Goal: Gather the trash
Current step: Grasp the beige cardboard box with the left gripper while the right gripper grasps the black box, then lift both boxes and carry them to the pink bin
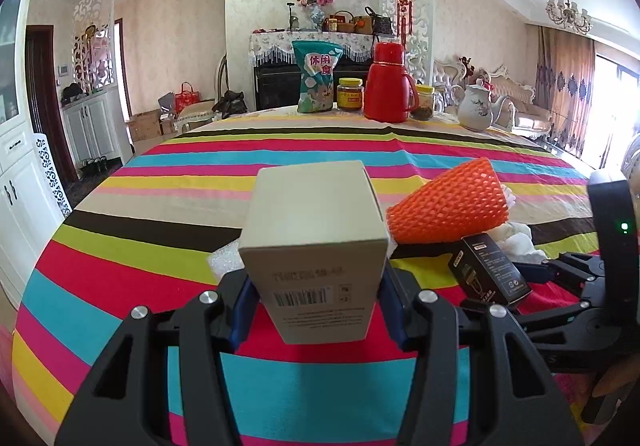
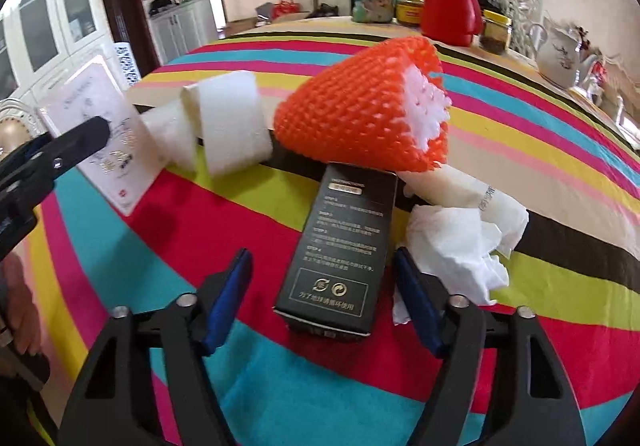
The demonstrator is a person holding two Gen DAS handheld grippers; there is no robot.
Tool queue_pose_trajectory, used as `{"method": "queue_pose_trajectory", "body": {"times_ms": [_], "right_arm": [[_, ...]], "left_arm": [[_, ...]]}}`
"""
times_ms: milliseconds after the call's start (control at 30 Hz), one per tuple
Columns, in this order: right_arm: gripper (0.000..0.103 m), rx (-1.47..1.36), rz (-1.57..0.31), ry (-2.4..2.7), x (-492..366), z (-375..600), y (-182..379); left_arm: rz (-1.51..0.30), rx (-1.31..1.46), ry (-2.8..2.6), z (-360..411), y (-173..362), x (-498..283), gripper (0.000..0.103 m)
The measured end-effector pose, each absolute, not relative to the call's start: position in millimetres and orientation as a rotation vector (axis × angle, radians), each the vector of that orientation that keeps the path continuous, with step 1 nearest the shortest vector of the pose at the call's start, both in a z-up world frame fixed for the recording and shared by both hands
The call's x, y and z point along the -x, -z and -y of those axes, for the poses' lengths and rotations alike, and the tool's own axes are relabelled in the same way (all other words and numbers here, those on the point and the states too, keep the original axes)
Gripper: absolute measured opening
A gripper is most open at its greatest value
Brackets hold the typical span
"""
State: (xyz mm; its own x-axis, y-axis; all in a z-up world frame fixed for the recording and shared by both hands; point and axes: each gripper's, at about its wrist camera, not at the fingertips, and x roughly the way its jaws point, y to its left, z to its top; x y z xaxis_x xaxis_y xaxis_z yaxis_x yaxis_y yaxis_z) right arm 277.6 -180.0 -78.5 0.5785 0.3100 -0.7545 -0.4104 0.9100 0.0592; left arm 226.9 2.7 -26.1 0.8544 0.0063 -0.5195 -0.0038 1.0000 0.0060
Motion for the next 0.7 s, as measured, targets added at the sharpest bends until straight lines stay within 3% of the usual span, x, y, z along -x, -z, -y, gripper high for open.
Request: {"method": "queue_pose_trajectory", "body": {"times_ms": [67,167,467,700], "right_arm": [[0.05,0.122,-0.856,-0.406,-277.6,180.4,78.9],[0.04,0.126,-0.837,-0.38,-275.4,181.6,77.1],[0.039,0.141,-0.687,-0.351,-257.4,182.1,60.4],[0.039,0.107,-0.672,-0.356,-257.3,188.4,57.6]], "left_arm": [[-0.549,-0.01,-0.003,-1.2,26.6,-225.6,0.051],[-0.553,-0.018,0.001,0.2,27.7,-226.3,0.051],[-0.562,-0.026,0.002,0.1,29.5,-227.0,0.051],[-0.571,-0.03,0.01,2.4,33.2,-228.4,0.051]]}}
